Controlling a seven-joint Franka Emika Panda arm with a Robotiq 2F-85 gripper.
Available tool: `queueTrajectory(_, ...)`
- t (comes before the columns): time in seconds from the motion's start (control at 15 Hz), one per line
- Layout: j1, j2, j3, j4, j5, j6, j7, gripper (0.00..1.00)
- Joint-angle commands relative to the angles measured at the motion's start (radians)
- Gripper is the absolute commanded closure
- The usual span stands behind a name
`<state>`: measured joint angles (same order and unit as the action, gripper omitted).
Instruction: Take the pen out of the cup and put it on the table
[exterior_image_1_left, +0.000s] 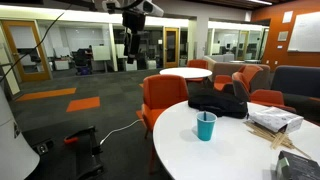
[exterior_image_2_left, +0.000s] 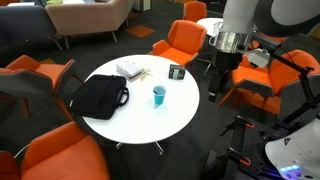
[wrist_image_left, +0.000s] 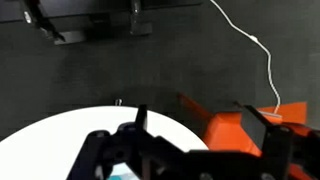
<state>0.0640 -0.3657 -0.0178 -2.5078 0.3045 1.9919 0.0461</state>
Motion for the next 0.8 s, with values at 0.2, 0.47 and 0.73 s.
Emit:
queueTrajectory(0.2,-0.014,0.000,0.012,0.002,0.004,-0.003,-0.004,0.00)
queueTrajectory(0.47,-0.040,0.054,0.019,0.011,-0.114,0.135,-0.056,0.00)
queueTrajectory(0.73,-0.066,0.228,-0.029,0.065,-0.265,0.309,-0.261,0.00)
